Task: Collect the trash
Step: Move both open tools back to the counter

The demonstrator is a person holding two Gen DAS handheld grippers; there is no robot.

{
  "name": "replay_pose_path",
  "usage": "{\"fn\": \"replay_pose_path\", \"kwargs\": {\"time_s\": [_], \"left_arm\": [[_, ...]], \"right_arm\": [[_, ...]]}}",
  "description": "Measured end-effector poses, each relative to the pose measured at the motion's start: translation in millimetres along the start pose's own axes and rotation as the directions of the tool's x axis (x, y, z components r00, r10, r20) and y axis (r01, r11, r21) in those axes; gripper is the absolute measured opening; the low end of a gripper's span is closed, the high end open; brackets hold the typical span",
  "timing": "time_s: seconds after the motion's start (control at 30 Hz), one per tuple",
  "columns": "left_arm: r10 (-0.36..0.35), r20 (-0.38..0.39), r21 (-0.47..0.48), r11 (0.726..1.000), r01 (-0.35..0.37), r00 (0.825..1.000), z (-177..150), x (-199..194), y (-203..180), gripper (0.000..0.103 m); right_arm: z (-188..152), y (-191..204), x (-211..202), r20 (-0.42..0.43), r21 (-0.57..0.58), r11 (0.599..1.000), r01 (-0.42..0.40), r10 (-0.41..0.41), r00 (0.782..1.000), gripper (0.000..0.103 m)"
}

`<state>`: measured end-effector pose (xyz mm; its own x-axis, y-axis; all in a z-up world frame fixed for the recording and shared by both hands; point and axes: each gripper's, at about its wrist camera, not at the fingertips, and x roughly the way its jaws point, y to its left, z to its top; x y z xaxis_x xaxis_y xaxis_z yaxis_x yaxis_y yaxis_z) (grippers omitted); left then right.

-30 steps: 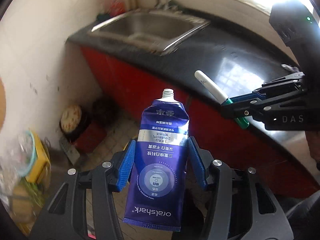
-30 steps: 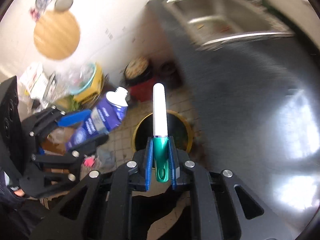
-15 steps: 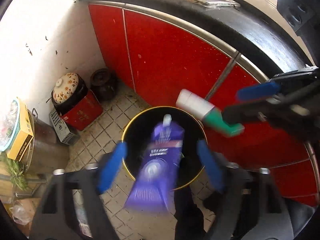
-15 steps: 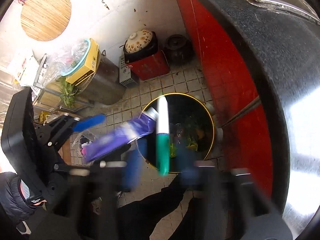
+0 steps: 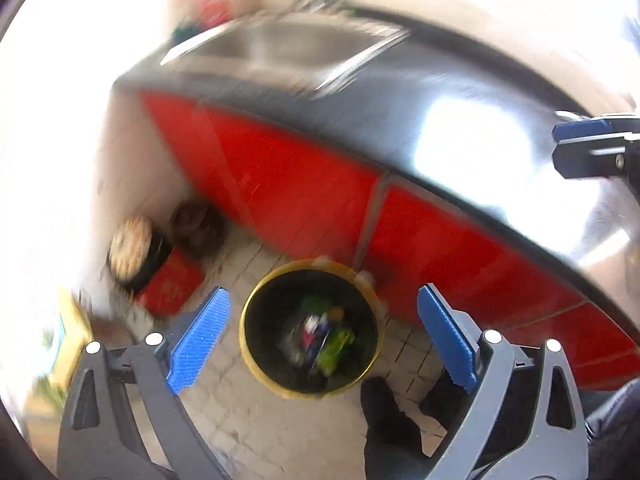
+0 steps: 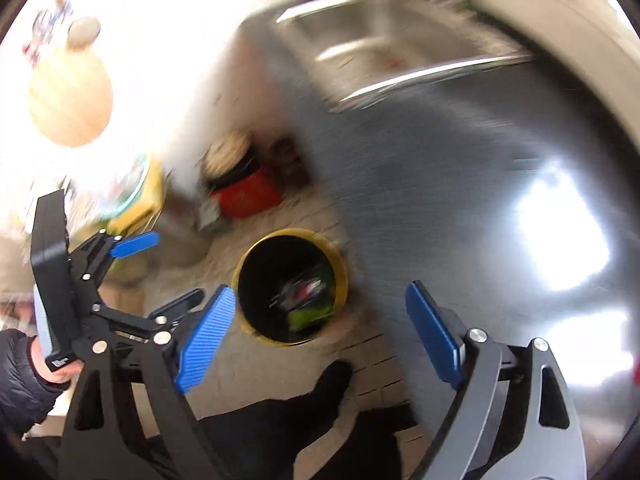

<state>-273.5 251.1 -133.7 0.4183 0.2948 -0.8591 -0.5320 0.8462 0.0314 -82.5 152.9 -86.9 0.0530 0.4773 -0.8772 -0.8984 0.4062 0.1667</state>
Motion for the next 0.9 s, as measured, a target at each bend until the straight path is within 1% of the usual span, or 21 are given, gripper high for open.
{"fn": "replay_pose_path", "kwargs": {"time_s": [0.07, 0.1, 0.17, 0.2, 0.23, 0.27, 0.3, 0.33, 0.4, 0.43, 0.5, 0.53, 0.57, 0.6, 0.7, 0.73, 0.8, 0.87, 0.9], "left_arm": [[-0.067, 0.04, 0.067, 0.996, 0.065, 0.997, 26.6, -9.7, -31.4, 0.093], [-0.114, 0.059, 0.111, 0.988, 0.107, 0.992, 42.3, -13.1, -51.3, 0.093], [-0.197, 0.079, 0.198, 0.964, 0.178, 0.977, 68.4, -17.9, -90.1, 0.093], [-0.253, 0.094, 0.273, 0.937, 0.22, 0.963, 84.1, -21.7, -120.4, 0.093], [-0.286, 0.102, 0.325, 0.915, 0.24, 0.953, 93.4, -24.2, -141.4, 0.093], [-0.325, 0.105, 0.386, 0.884, 0.262, 0.94, 103.4, -27.7, -167.1, 0.093], [-0.355, 0.106, 0.429, 0.859, 0.279, 0.929, 109.9, -30.5, -186.7, 0.093], [-0.385, 0.104, 0.467, 0.833, 0.297, 0.917, 115.8, -33.5, -205.9, 0.093], [-0.452, 0.087, 0.533, 0.774, 0.342, 0.888, 124.7, -40.5, -246.6, 0.093], [-0.477, 0.072, 0.559, 0.747, 0.361, 0.876, 127.5, -43.5, -264.7, 0.093], [-0.513, 0.048, 0.604, 0.698, 0.384, 0.857, 129.8, -47.7, -295.8, 0.093], [-0.526, 0.034, 0.625, 0.675, 0.393, 0.85, 129.4, -49.2, -310.5, 0.093], [-0.533, 0.025, 0.636, 0.661, 0.398, 0.846, 129.2, -48.7, -318.7, 0.093], [-0.543, 0.005, 0.653, 0.637, 0.408, 0.84, 127.2, -49.7, -332.7, 0.094], [-0.552, -0.028, 0.681, 0.6, 0.42, 0.834, 126.7, -50.0, -361.2, 0.094], [-0.554, -0.034, 0.689, 0.59, 0.421, 0.832, 125.6, -50.4, -365.2, 0.094], [-0.553, -0.044, 0.704, 0.574, 0.419, 0.832, 123.5, -45.4, -374.9, 0.094], [-0.549, -0.052, 0.713, 0.565, 0.416, 0.834, 123.1, -40.9, -380.9, 0.094], [-0.547, -0.058, 0.715, 0.561, 0.416, 0.835, 124.2, -38.2, -383.3, 0.094]], "right_arm": [[-13.2, -32.7, -38.1, 0.053, 0.078, 0.993, 0.084, -0.088, 0.995, 0.088], [-20.2, -46.3, -53.3, 0.069, 0.111, 0.987, 0.115, -0.123, 0.99, 0.089], [-42.0, -82.3, -92.3, 0.102, 0.218, 0.957, 0.193, -0.22, 0.97, 0.089], [-53.7, -97.2, -109.2, 0.116, 0.263, 0.938, 0.226, -0.264, 0.958, 0.089], [-67.4, -111.4, -128.2, 0.126, 0.311, 0.913, 0.265, -0.316, 0.94, 0.089], [-82.8, -124.8, -145.4, 0.124, 0.358, 0.883, 0.303, -0.367, 0.922, 0.09], [-100.4, -137.9, -161.8, 0.124, 0.403, 0.854, 0.331, -0.409, 0.904, 0.09], [-111.4, -144.8, -172.5, 0.121, 0.433, 0.831, 0.348, -0.437, 0.891, 0.09], [-144.7, -163.8, -198.1, 0.097, 0.505, 0.768, 0.394, -0.504, 0.858, 0.09], [-155.2, -172.0, -206.4, 0.086, 0.525, 0.746, 0.409, -0.525, 0.847, 0.09], [-188.1, -183.7, -225.9, 0.059, 0.578, 0.686, 0.442, -0.575, 0.816, 0.09], [-199.8, -186.6, -233.4, 0.051, 0.595, 0.669, 0.445, -0.584, 0.81, 0.09], [-213.2, -190.9, -240.5, 0.042, 0.615, 0.647, 0.45, -0.597, 0.801, 0.091], [-223.9, -194.1, -247.3, 0.035, 0.63, 0.63, 0.455, -0.608, 0.793, 0.091], [-249.6, -205.3, -256.9, 0.035, 0.656, 0.607, 0.449, -0.618, 0.786, 0.091], [-254.6, -205.5, -255.3, 0.037, 0.663, 0.602, 0.445, -0.62, 0.784, 0.091], [-267.4, -212.8, -259.0, 0.036, 0.675, 0.597, 0.435, -0.615, 0.788, 0.091], [-279.1, -218.6, -260.4, 0.019, 0.685, 0.585, 0.434, -0.61, 0.792, 0.091], [-284.3, -223.3, -259.7, 0.022, 0.69, 0.586, 0.424, -0.604, 0.797, 0.091]]}}
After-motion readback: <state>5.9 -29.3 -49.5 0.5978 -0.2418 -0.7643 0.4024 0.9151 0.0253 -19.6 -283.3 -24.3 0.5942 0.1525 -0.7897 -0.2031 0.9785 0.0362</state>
